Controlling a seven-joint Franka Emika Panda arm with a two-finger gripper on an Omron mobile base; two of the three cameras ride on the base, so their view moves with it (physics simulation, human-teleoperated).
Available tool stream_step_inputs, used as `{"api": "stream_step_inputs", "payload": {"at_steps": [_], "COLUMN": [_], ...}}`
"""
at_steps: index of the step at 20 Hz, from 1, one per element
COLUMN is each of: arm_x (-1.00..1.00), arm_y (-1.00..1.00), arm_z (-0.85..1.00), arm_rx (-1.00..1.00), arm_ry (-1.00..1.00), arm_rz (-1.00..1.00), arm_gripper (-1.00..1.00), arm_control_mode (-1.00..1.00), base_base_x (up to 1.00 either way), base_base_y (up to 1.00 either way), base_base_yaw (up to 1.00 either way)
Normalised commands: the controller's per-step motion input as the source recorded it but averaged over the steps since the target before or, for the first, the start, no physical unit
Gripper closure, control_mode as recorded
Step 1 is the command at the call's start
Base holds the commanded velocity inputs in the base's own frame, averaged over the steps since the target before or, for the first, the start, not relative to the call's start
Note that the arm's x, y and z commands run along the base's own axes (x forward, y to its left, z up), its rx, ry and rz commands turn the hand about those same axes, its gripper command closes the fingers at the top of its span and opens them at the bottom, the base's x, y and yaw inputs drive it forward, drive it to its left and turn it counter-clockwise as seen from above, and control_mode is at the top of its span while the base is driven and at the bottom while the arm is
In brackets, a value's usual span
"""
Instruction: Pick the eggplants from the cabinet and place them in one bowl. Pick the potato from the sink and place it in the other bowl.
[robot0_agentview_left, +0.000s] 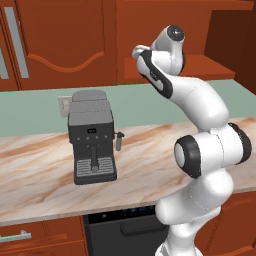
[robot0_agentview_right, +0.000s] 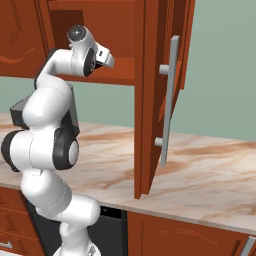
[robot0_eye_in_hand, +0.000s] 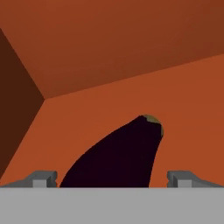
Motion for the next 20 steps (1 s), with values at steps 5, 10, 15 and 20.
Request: {"api": "stream_step_inputs", "payload": {"at_steps": [5, 10, 15, 20], "arm_x": [0.15, 0.1, 0.07, 0.06], "arm_y": [0.01, 0.04, 0.06, 0.08], "arm_z": [-0.03, -0.07, -0.12, -0.14], "arm_rx": [0.03, 0.04, 0.04, 0.01], "arm_ry": [0.03, 0.04, 0.05, 0.04], "arm_rz": [-0.02, -0.02, -0.02, -0.03], "arm_gripper": [-1.0, -1.0, 1.0, 1.0], "arm_control_mode": [-1.0, -1.0, -1.0, -1.0], "base_base_x": [0.0, 0.0, 0.0, 0.0], "base_base_y": [0.0, 0.0, 0.0, 0.0], "base_base_yaw": [0.0, 0.0, 0.0, 0.0]}}
